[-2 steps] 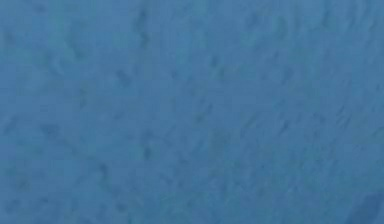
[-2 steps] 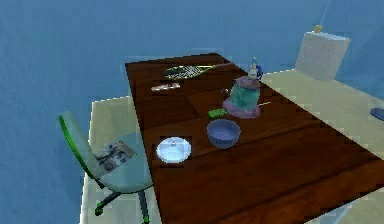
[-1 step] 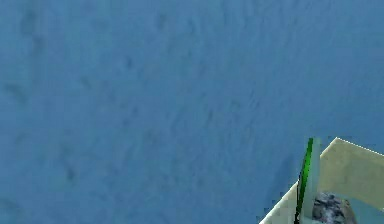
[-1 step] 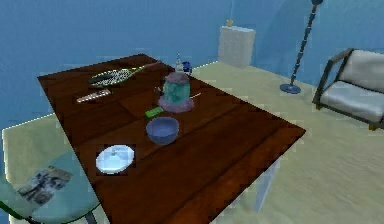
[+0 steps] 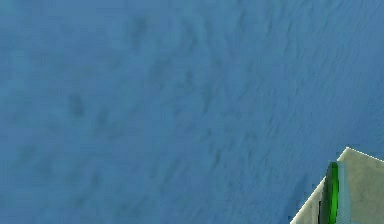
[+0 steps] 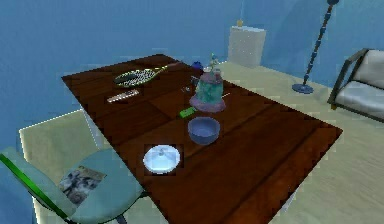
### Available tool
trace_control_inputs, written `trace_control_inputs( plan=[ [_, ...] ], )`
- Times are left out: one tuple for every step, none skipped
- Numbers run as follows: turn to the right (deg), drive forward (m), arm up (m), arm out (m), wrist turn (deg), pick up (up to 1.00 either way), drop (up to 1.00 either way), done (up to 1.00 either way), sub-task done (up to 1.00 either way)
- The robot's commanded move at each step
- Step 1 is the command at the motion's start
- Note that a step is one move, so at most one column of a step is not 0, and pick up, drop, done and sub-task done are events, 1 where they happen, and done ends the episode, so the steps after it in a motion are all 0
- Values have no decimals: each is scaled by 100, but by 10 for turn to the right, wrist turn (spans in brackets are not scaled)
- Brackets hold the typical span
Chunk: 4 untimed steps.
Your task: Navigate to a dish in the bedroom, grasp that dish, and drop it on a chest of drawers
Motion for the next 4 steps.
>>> trace_control_inputs(
  plan=[
    [0,0,50,0,0,0,0,0,0],
    [0,0,38,0,0,0,0,0,0],
    [0,0,0,42,0,0,0,0,0],
    [0,0,0,0,450,0,0,0,0]
  ],
)
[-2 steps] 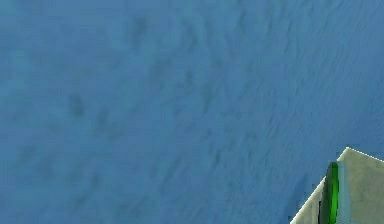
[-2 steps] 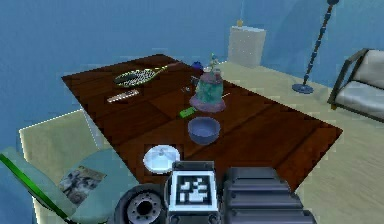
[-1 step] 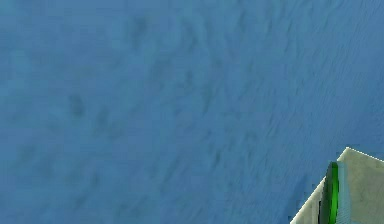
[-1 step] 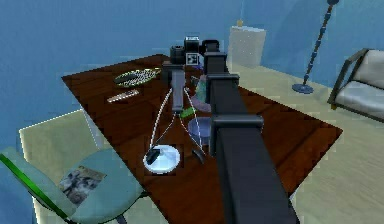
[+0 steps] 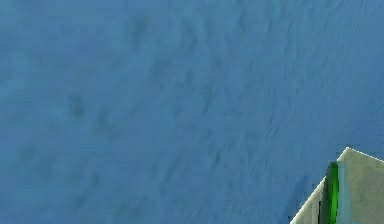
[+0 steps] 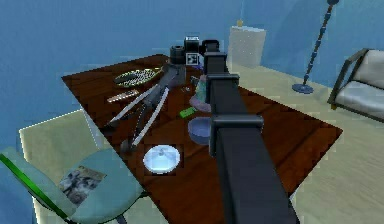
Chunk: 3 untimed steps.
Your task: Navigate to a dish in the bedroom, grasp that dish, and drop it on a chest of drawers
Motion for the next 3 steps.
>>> trace_control_inputs(
  plan=[
    [0,0,0,0,450,0,0,0,0],
    [0,0,0,0,450,0,0,0,0],
    [0,0,0,0,450,0,0,0,0]
  ],
)
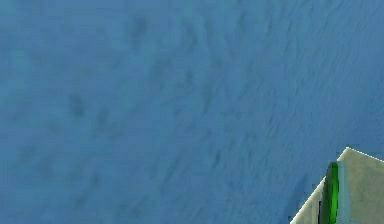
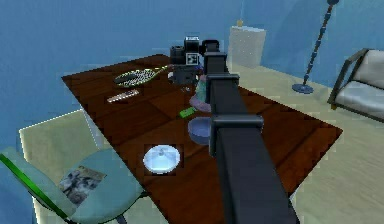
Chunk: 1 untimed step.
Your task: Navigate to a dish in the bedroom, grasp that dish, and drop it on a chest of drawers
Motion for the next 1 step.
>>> trace_control_inputs(
  plan=[
    [0,0,0,0,150,0,0,0,0]
  ],
)
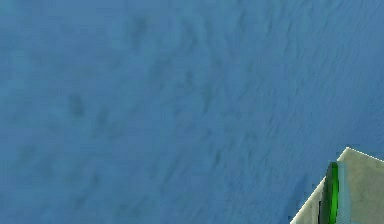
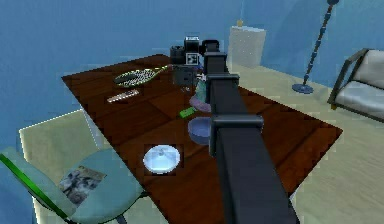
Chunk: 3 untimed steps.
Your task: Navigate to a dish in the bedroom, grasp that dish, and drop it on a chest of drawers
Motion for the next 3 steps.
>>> trace_control_inputs(
  plan=[
    [0,0,-28,0,0,0,0,0,0],
    [0,0,0,0,0,100,0,0,0],
    [0,0,10,0,0,0,0,0,0]
  ],
)
